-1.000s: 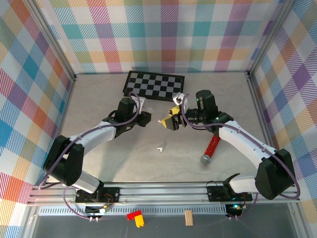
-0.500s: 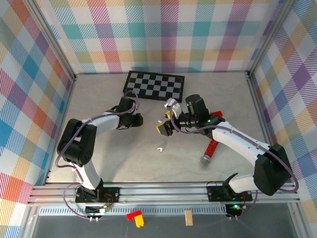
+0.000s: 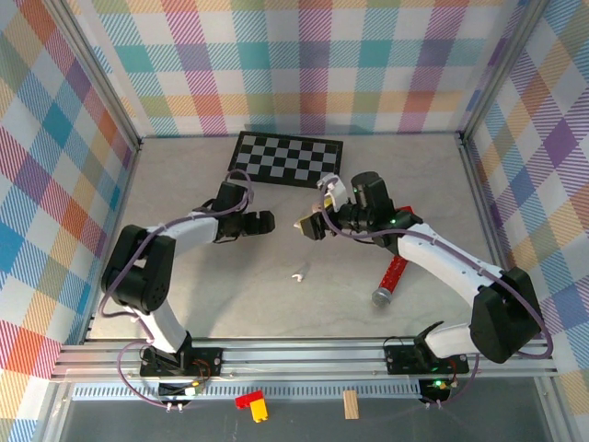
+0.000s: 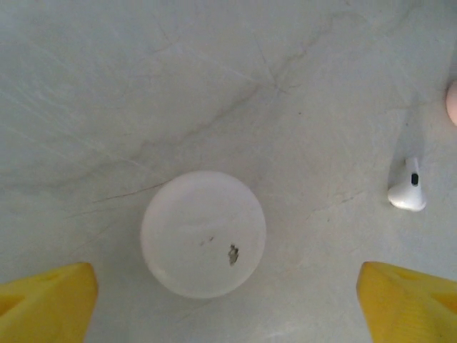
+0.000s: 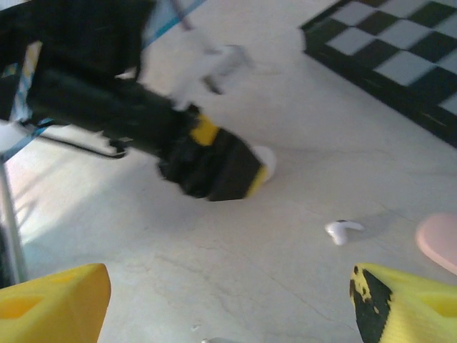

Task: Insert wireless bluetooth earbuds into charging case

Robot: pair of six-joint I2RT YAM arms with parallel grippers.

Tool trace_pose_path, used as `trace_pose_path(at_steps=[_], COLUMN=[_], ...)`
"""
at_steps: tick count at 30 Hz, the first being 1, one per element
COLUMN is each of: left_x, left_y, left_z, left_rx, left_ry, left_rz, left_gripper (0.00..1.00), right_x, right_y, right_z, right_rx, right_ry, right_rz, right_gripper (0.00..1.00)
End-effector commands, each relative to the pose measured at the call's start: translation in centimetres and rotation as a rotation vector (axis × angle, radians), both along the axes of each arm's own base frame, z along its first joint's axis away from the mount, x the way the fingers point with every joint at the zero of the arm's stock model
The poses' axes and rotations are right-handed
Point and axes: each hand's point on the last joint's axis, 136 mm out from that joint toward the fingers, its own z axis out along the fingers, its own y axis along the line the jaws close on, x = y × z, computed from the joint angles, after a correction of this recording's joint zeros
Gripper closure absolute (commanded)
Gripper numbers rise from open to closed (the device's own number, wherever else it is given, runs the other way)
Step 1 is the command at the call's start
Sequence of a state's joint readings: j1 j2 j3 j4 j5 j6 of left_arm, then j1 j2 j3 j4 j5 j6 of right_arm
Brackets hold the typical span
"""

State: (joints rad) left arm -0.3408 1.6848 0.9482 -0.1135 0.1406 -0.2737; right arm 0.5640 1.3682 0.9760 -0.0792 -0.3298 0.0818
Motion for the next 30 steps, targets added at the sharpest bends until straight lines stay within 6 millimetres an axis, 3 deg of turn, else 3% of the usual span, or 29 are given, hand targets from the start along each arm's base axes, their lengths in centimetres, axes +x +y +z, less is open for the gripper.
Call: trace_pose_path(at_steps=[1,4,9,12,16,22,30], left_x=[1.0,0.9,-0.2,-1.2,-2.8,-3.6,-4.2], left_y=[0.1,-1.4,-6.0,-8.3,-10.8,-10.9,-10.5], left_z=[3.7,5.6,8.8,10.5,12.0,12.5,13.0], left_rx=[0.016,0.038,0.033,0.051,0.064,0.060,0.066], left_ry=[-0.164,-0.279,-0.440,-0.523,-0.604,-0.616,-0.627], left_rz=[0.018,-0.043,-0.200,-0.292,-0.398,-0.431,-0.437], left_gripper=[0.00,0.00,0.00,0.00,0.00,0.00,0.00], right_x=[2.2,4.0,5.4,6.0,7.4,9.6,11.2], right_y=[-2.4,-6.1,-12.5,-16.3,-19.6,-20.9,-20.6], right_z=[0.7,-0.8,-4.6,-6.8,-10.3,-15.0,-17.7], right_rx=[0.042,0.022,-0.072,-0.173,-0.299,-0.408,-0.435], right_ry=[0.025,0.124,0.296,0.323,0.317,0.381,0.449], right_rz=[-0.191,-0.418,-0.715,-0.857,-0.951,-0.999,-0.998], right_gripper=[0.14,0.15,0.16,0.16,0.15,0.13,0.16])
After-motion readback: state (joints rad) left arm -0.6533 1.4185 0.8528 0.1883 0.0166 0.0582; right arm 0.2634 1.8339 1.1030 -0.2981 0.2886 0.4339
